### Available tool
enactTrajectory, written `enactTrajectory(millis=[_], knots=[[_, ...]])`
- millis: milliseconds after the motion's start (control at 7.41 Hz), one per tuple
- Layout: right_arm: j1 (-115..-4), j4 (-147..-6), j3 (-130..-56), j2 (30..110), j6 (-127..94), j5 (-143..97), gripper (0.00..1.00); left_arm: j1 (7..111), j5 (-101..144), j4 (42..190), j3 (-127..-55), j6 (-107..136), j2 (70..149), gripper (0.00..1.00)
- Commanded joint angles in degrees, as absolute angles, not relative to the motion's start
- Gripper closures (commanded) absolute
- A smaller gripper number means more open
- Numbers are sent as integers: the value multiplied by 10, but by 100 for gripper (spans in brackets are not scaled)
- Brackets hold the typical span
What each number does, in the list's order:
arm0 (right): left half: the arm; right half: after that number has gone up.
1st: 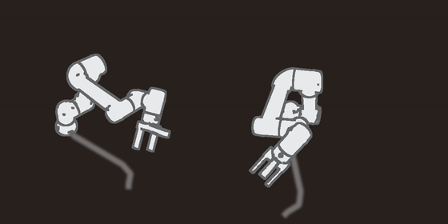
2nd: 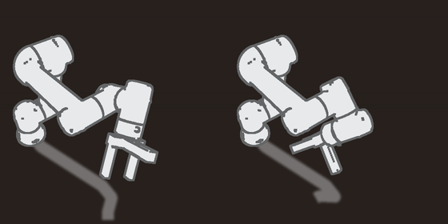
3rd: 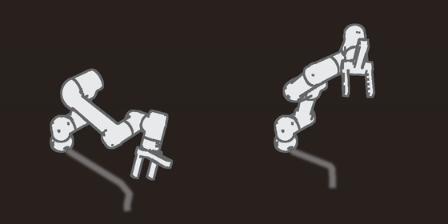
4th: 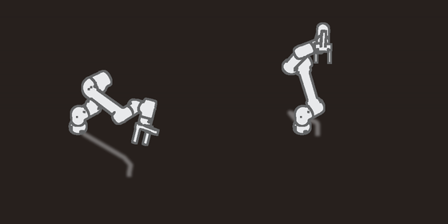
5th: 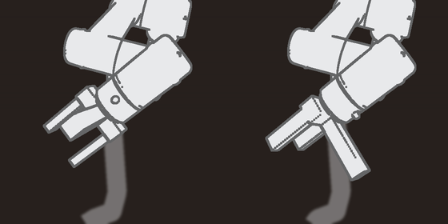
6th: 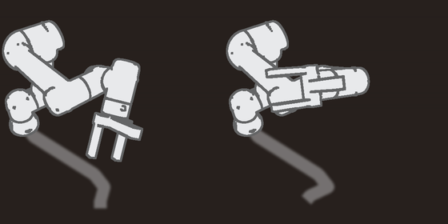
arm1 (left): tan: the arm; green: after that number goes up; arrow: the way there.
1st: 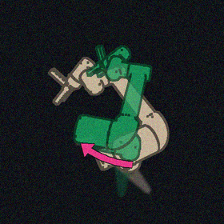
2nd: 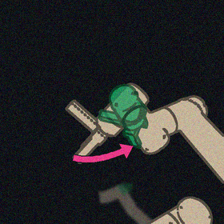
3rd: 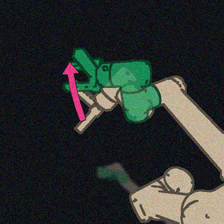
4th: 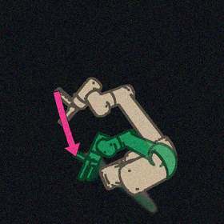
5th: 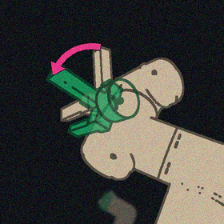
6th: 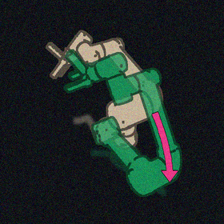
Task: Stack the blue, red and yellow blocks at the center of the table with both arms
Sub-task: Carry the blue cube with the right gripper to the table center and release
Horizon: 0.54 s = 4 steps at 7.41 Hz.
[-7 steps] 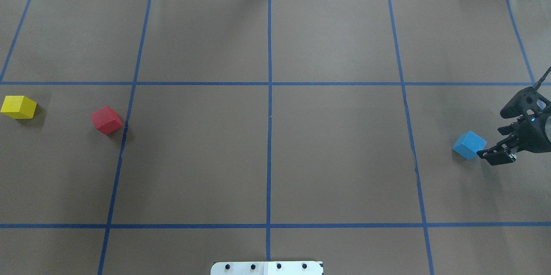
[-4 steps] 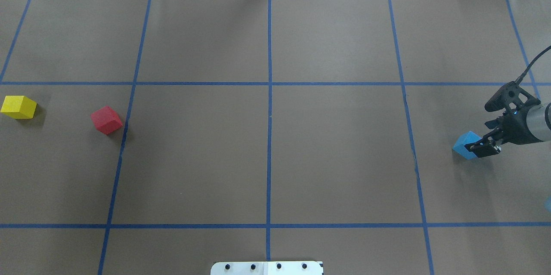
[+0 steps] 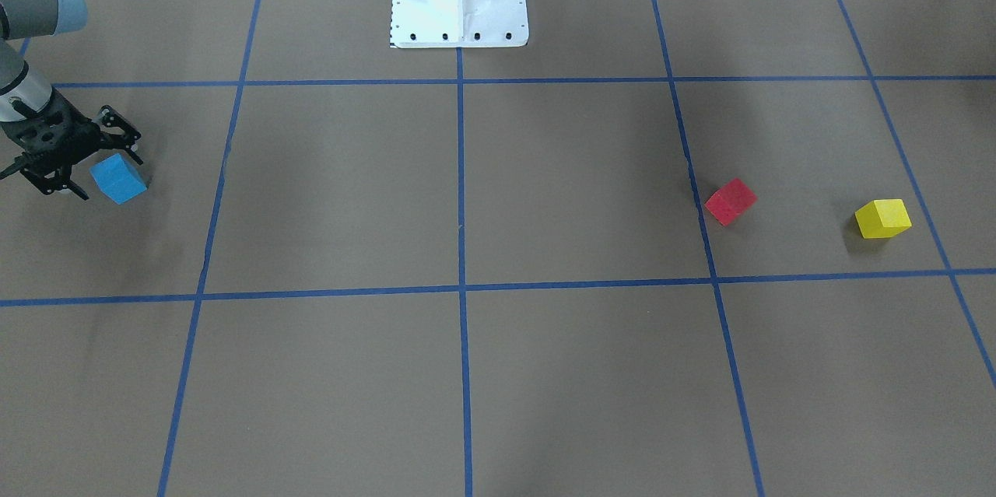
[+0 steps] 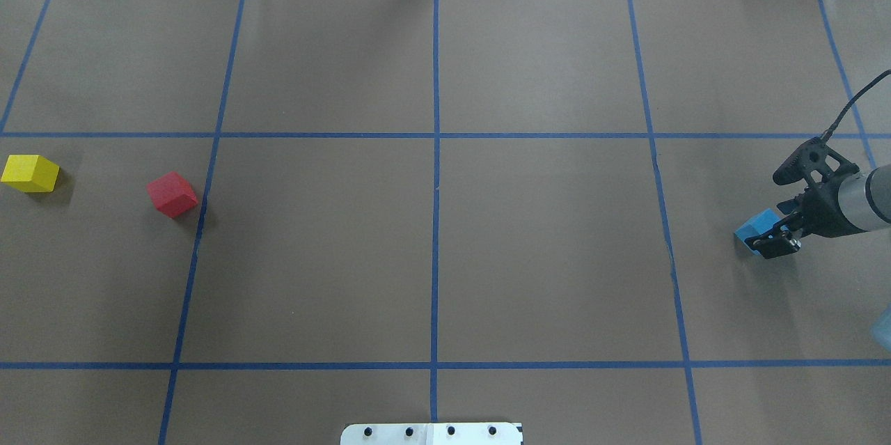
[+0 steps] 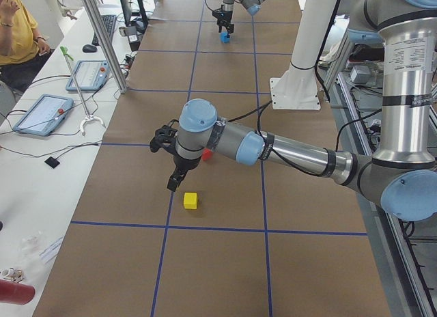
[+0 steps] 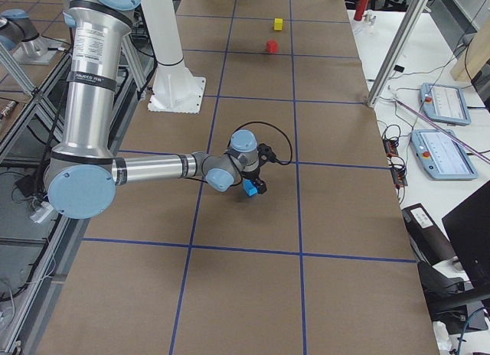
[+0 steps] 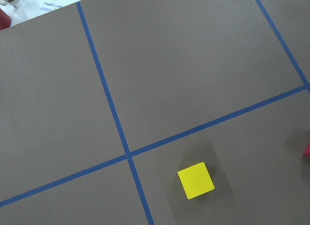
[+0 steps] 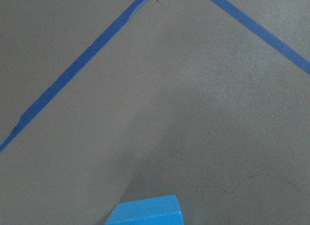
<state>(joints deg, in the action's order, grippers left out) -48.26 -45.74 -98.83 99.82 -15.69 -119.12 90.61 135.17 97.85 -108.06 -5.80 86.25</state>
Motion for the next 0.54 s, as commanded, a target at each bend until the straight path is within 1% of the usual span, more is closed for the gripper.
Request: enactTrajectory(millis=[0, 135, 270, 405], knots=[[-478, -456, -989, 1000, -157, -1197, 3, 906, 1352, 979, -1081, -58, 861, 0], [-478, -458, -988, 1001, -157, -1198, 8, 906, 1353, 978, -1081, -58, 861, 0], [-478, -461, -988, 1000, -158, -1198, 30, 906, 1352, 979, -1081, -58, 861, 0], [-478, -462, -987, 1001, -167, -1205, 90, 906, 1353, 979, -1081, -58, 862, 0]])
